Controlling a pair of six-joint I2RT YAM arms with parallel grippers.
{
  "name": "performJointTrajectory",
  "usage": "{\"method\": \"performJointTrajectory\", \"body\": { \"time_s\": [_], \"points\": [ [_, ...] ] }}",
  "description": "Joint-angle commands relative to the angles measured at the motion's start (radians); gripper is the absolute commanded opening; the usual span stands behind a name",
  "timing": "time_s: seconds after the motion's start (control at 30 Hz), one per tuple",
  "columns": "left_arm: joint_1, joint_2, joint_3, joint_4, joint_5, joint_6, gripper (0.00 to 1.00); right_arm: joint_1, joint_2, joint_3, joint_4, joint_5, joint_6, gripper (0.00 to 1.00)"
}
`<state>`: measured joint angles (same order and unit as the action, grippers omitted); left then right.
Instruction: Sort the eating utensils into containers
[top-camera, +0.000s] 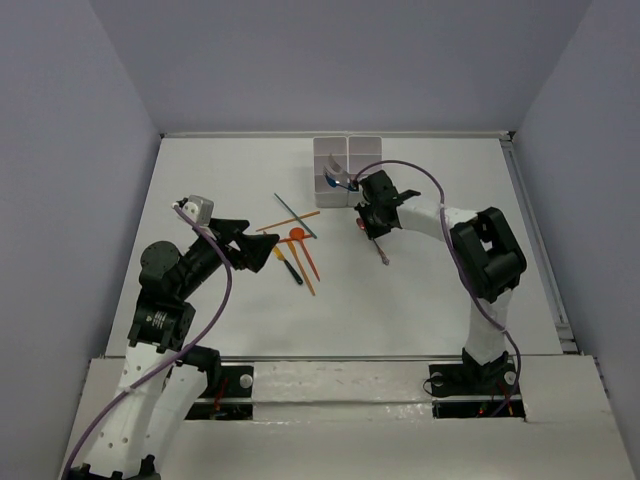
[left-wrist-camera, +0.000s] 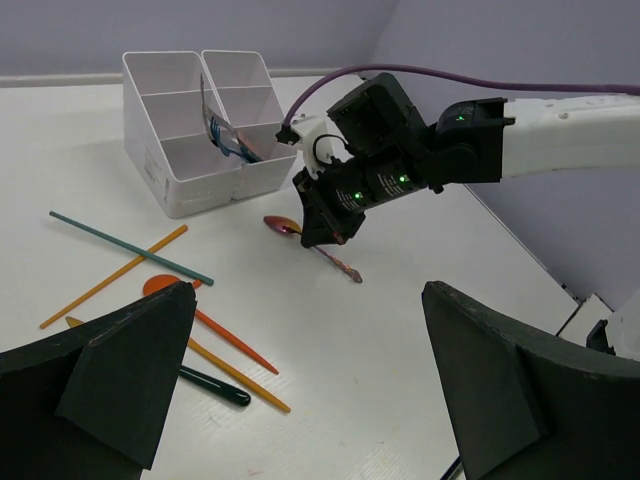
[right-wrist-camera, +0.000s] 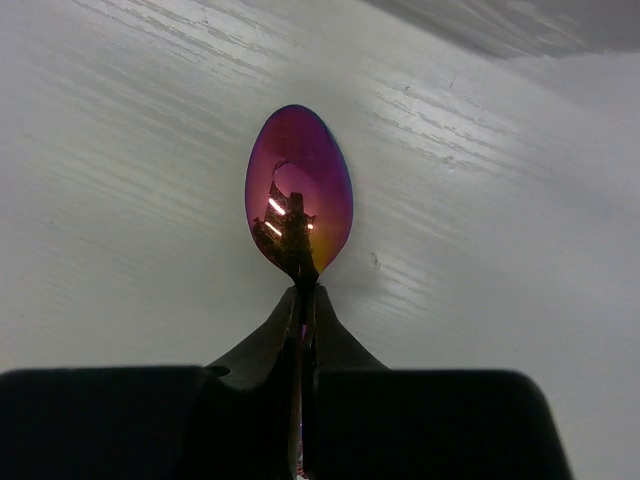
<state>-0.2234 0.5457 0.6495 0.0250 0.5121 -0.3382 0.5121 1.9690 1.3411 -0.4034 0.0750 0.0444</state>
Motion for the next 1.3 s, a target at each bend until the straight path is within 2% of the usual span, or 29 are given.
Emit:
{"method": "performJointTrajectory", "body": {
  "time_s": [0.0, 0.23, 0.37, 0.47, 0.53, 0.7, 0.97, 1.07, 1.27],
  "points": [
    [-0.005, -0.006, 0.022, 0.043, 0.016, 0.005, 0.99, 0.002, -0.027, 0.0, 0.015, 0.002, -0.02, 0.0],
    [-0.005, -0.004, 0.025, 0.044, 0.017, 0.005, 0.99, 0.002, -0.28, -0.17, 0.106, -0.067, 0.012, 0.0],
    [-0.005, -0.003, 0.027, 0.044, 0.019, 0.007, 0.99, 0.002, -0.383, -0.158, 0.159, -0.098, 0.041, 0.0],
    [-0.005, -0.001, 0.025, 0.043, 0.019, 0.007, 0.99, -0.007, -0.409, -0.135, 0.312, -0.058, 0.063, 0.0],
    [-0.005, 0.0, 0.027, 0.043, 0.019, 0.007, 0.99, -0.007, -0.397, -0.111, 0.385, -0.008, 0.072, 0.0],
    [-0.005, 0.013, 0.027, 0.043, 0.026, 0.008, 0.99, -0.017, -0.332, -0.033, 0.716, 0.101, 0.078, 0.0],
    [-0.005, 0.022, 0.032, 0.039, 0.026, 0.011, 0.99, -0.055, -0.093, 0.124, 1.041, 0.215, 0.052, 0.0],
    [-0.005, 0.025, 0.033, 0.038, 0.025, 0.016, 0.99, -0.066, -0.015, 0.147, 1.142, 0.224, 0.034, 0.0],
    [-0.005, 0.033, 0.036, 0.036, 0.016, 0.019, 0.99, -0.089, 0.089, 0.188, 1.235, 0.207, 0.005, 0.0]
  ]
}}
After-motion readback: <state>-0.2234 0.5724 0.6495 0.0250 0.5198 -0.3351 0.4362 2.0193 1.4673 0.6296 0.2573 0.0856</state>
